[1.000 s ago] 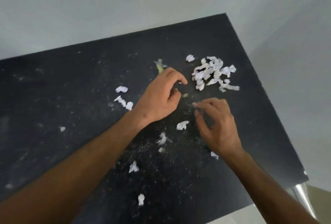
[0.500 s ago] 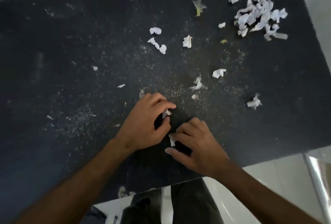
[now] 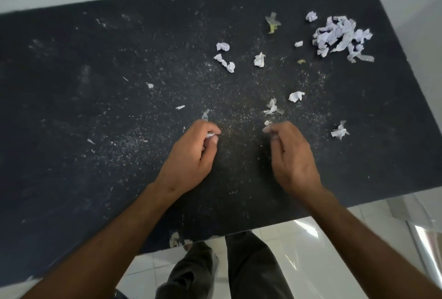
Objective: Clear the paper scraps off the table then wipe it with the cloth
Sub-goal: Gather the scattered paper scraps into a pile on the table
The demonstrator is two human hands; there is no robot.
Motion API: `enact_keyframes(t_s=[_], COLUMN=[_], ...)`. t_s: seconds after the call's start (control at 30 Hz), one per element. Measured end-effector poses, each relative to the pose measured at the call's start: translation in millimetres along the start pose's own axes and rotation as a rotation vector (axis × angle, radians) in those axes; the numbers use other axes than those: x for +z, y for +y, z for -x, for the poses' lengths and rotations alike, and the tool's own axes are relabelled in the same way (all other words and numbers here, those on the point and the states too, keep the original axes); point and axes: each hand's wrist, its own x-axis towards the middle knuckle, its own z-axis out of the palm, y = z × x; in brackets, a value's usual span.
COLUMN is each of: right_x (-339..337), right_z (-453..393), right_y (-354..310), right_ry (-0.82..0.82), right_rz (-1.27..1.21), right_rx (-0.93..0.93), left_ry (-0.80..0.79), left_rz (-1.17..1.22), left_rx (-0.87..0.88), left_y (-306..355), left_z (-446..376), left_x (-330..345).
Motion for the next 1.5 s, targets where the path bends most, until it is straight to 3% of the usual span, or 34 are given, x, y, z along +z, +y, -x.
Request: enact_keyframes(t_s=[0.1,0.23,0.4,0.83,0.97,1.13,1.5], right_x=[-6,4,13,-6,-10,-4,-15], right_z=[-27,-48,-52,-84,-94,-66,-53], right_y=[4,12,13,19,18,14,31], right_ry=[0.074,-0.010,0.017,0.113,0.062,-0.023,0.162], right_rz=[0.092,0.281,0.355,0.114,0.031,-0.032,-0.070], right_rx=[0.046,0.055,0.022,0.062,0.071,0.103,0.225], left_ry=[0.056,0.083,0.029,0.064,-0.024,0.080,0.062], left_rz=[-0.055,-0.219,-0.308,-0.290,-0.378,-0.425,-0.367], left_rx=[-0.047,-0.082,-0.089,-0.086,-0.048,0.002,-0.041], left_y=[-8,-23,-27,-37,-44,-49,-43], left_z=[4,-7,-33,-55,-54,-45,-52], left_x=[-10,-17,-16,-17,-22,-19,-14])
